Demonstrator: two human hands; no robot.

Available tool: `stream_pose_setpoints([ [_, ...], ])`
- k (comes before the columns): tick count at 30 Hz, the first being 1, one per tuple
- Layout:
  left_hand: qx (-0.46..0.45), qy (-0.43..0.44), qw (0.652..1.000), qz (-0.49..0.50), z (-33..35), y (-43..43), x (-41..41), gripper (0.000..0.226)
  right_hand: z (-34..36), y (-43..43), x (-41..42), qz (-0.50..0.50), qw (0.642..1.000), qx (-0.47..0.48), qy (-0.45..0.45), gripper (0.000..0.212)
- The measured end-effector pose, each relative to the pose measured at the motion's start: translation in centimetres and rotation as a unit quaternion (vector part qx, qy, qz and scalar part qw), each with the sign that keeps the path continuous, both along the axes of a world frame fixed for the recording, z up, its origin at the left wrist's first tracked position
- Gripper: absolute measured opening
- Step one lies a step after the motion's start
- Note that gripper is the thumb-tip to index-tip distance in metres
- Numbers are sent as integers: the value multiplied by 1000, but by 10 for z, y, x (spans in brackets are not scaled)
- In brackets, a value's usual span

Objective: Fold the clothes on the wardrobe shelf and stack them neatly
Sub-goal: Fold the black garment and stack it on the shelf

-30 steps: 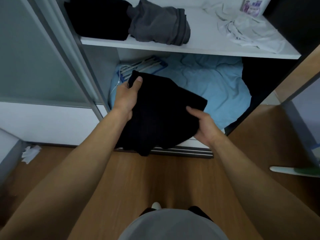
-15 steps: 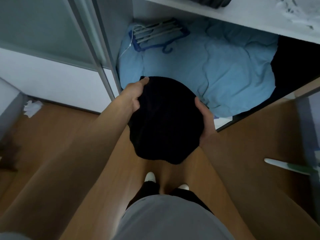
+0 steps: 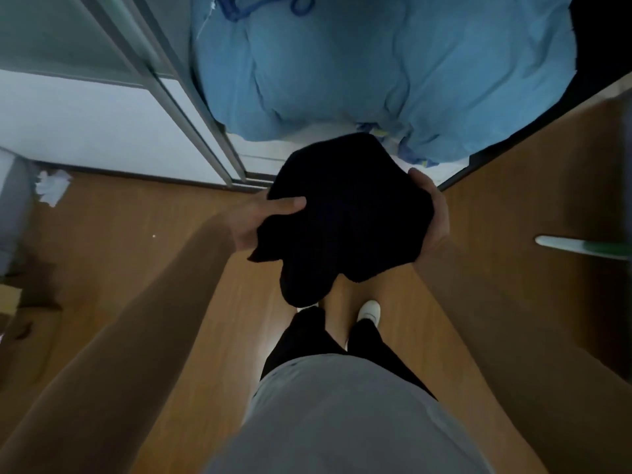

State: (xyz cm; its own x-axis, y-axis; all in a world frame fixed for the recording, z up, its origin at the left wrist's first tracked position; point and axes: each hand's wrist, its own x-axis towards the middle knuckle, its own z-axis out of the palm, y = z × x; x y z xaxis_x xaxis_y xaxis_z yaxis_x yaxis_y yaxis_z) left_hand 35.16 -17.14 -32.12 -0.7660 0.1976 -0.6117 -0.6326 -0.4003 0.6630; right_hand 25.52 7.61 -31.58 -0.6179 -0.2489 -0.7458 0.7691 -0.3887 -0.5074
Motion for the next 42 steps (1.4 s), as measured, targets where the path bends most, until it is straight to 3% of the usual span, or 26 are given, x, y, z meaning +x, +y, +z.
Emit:
stream_pose_setpoints([
  [3, -56, -19, 996, 67, -5, 23, -11, 50, -4, 30, -11, 120, 991, -49, -28, 60],
  [5, -80, -25, 989, 121, -3, 40, -19, 37, -8, 44, -17, 214, 974, -66, -29, 66],
  [7, -123, -27, 980, 153, 2, 51, -25, 31, -13, 55, -22, 296, 955, -7, -3, 53],
  [10, -171, -23, 970, 172, 16, 64, -35, 21, -9, 71, -36, 267, 951, 147, 56, 45],
  [12, -221, -9, 956, 194, 30, 73, -43, 34, 6, 80, -51, 248, 938, 198, 140, 53],
  [16, -253, 77, 935, 235, 61, 88, -57, 86, 47, 94, -83, 258, 881, 224, 327, 68],
  [18, -266, 128, 929, 224, 78, 92, -66, 94, 67, 102, -101, 286, 854, 210, 380, 67],
  [20, -278, 163, 922, 216, 99, 94, -73, 91, 91, 107, -114, 353, 805, 219, 424, 67],
  [23, -277, 178, 921, 209, 131, 93, -85, 87, 116, 104, -130, 430, 667, 320, 517, 63],
  [24, -283, 184, 919, 204, 140, 93, -90, 87, 121, 101, -136, 425, 627, 361, 543, 56],
  [26, -302, 204, 907, 211, 153, 94, -101, 85, 131, 95, -148, 380, 590, 421, 574, 41],
  [29, -343, 237, 872, 255, 171, 93, -121, 77, 150, 83, -172, 307, 594, 430, 606, 20],
  [32, -411, 288, 824, 263, 190, 77, -136, 63, 177, 65, -195, 252, 618, 397, 630, 20],
  [37, -569, 331, 710, 252, 231, 26, -167, 36, 230, 21, -219, 169, 765, 214, 584, 21],
  [40, -649, 339, 623, 275, 258, -6, -202, 30, 261, -15, -238, 113, 796, 129, 581, 7],
  [42, -647, 356, 613, 282, 276, -27, -230, 30, 279, -42, -256, 67, 800, 96, 589, 14],
])
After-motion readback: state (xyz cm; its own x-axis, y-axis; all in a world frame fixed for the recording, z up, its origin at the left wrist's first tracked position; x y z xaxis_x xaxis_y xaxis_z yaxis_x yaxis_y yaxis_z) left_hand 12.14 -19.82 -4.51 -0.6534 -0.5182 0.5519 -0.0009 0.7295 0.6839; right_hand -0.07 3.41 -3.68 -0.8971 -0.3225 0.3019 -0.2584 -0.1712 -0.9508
